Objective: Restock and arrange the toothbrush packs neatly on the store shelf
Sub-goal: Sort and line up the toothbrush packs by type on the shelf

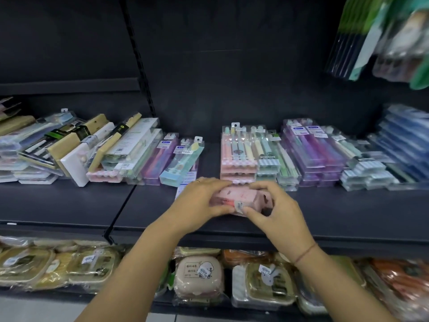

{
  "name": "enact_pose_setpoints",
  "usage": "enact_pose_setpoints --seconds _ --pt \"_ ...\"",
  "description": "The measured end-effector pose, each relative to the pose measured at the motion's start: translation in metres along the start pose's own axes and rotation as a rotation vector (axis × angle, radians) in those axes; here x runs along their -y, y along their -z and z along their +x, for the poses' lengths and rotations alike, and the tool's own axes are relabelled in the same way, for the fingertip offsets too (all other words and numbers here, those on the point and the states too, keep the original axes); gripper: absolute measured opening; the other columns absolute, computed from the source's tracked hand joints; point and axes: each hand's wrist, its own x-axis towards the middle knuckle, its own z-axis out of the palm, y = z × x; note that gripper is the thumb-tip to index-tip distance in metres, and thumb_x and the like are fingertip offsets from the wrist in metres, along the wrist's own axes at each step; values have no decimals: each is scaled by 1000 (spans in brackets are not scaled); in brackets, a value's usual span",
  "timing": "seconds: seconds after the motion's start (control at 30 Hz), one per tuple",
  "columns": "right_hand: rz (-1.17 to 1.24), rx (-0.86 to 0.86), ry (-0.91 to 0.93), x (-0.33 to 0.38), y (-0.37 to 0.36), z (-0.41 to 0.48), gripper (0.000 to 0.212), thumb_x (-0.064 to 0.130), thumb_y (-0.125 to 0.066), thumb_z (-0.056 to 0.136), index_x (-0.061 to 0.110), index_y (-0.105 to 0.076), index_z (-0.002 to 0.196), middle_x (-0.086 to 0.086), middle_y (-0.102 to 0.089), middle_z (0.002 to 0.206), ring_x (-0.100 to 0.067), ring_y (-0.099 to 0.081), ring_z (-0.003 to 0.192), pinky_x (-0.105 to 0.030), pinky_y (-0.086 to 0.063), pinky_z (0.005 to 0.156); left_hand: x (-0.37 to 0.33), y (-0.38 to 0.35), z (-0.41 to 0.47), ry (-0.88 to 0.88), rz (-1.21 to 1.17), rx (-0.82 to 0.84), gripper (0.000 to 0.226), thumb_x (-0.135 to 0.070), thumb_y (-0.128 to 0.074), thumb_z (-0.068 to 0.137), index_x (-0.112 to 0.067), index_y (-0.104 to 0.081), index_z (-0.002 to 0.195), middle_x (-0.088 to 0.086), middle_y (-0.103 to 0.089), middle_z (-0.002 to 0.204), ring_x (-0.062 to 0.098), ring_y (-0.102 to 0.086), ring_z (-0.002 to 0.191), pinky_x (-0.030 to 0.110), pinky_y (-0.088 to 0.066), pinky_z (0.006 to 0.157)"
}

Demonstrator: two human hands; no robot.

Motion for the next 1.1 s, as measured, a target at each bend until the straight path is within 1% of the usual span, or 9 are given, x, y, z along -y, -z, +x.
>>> enact_pose_setpoints --seconds 0.13,0.23,0.43,0.53,0.67,0.8,0.9,1.03,1.1 --pt "368 -71 -100 -7 47 1 55 9 -79 78 31 -51 119 8 -67 105 -3 -66 91 -17 -52 79 -46 -16 5 68 -404 10 24 -37 -71 86 -27 -66 108 -11 -69 97 4 -63 88 24 -51 77" --pt "573 -71 -260 -20 81 -2 48 18 -72 80 24 -51 123 0 -71 104 -11 -68 98 -23 -54 80 -98 -44 23 166 -766 -59 21 -34 -63 93 -22 -64 110 -7 -71 99 3 -66 86 16 -51 71" --pt "466 -198 -343 -54 167 -26 28 16 -62 92 19 -60 120 -7 -74 102 -20 -71 94 -38 -57 84 -217 -101 82 339 -1238 58 22 -23 -61 96 -8 -64 111 11 -72 101 14 -70 80 22 -56 62" --pt "432 -283 -322 -71 211 -39 33 11 -64 91 23 -56 121 -3 -74 100 -17 -71 85 -33 -59 69 -275 -120 106 297 -1264 101 27 -25 -62 96 -4 -63 112 14 -71 104 20 -68 84 25 -56 64" --pt "418 -446 -254 -98 267 -56 34 12 -60 94 22 -56 126 -3 -73 103 -15 -70 87 -26 -57 63 -337 -147 141 34 -920 44 33 -42 -62 93 -14 -60 111 4 -65 110 19 -64 100 38 -53 87" --pt "424 -671 -239 -127 333 -53 30 11 -58 95 21 -57 123 -1 -70 100 -8 -67 81 -20 -56 61 -365 -160 190 -324 -206 -95 62 -52 -45 98 -15 -36 147 6 -31 154 24 -24 144 41 -20 118" --pt "387 -787 -251 -158 384 -38 30 12 -60 95 15 -57 124 -3 -68 96 -13 -65 79 -18 -55 58 -378 -166 225 -447 157 -63 66 -53 -36 101 -17 -21 155 4 -8 164 20 1 151 37 2 121" --pt "350 -873 -292 -195 453 -11 27 13 -62 94 4 -60 120 -10 -63 90 -5 -64 62 -15 -53 54 -404 -188 255 -549 438 53 69 -54 -33 101 -14 -18 155 5 -7 164 22 2 151 41 5 121" --pt "376 -922 -296 -206 485 0 33 16 -62 95 0 -57 124 -16 -62 101 -10 -64 70 -16 -56 58 -416 -198 267 -556 508 91 72 -57 -31 100 -14 -14 156 6 -7 164 22 1 151 43 6 120"
